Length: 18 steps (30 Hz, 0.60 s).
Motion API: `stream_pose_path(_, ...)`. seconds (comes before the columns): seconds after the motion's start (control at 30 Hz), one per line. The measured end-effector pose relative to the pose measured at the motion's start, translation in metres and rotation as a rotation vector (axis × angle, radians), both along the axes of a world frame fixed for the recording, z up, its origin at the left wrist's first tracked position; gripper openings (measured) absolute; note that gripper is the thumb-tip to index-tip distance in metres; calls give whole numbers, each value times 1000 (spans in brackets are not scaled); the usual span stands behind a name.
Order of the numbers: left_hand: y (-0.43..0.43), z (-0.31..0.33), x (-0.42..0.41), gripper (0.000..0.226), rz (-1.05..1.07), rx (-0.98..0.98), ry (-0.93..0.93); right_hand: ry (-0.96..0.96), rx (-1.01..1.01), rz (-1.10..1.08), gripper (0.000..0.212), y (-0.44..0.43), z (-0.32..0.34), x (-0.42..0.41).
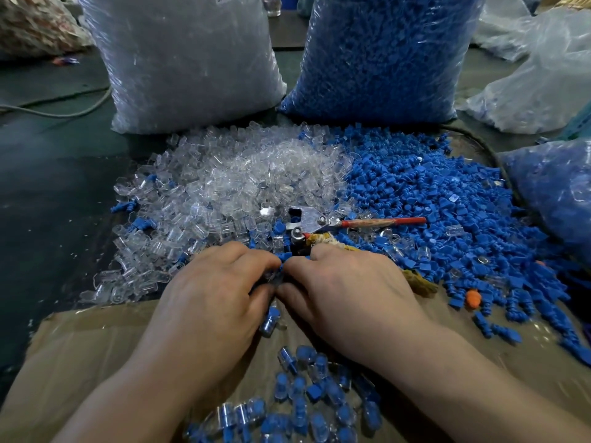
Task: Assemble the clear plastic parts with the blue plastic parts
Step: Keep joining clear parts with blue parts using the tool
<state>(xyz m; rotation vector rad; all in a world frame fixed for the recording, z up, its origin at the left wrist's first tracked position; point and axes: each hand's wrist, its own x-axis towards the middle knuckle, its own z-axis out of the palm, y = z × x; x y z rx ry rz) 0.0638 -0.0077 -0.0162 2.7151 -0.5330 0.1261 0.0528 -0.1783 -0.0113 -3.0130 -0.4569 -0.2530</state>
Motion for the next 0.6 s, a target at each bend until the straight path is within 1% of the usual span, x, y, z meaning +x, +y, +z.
stream_pose_path(0.13, -1, -1, 0, 26, 25, -86, 21, -13, 39, -11, 25, -1, -3, 2)
stream_pose_path(0.23, 0, -3, 0, 26, 80, -210, 31, -22, 72, -23, 26, -2, -3, 1)
stream_pose_path(0.33, 0, -5, 0, 30, 77, -237, 25, -4, 124, -16, 28, -2, 0, -1)
stream_pose_path(0.5, 2, -6, -3, 45, 72, -307, -4, 23, 209, 3, 29, -3, 7, -4)
stream_pose_path(0.53, 2, -4, -4, 44, 62, -348, -10, 8, 234, 8, 29, -3, 8, -5)
stream_pose_path(0.6, 0, -2, -7, 32, 35, -480, 42, -44, 279, 26, 30, -1, 11, -7)
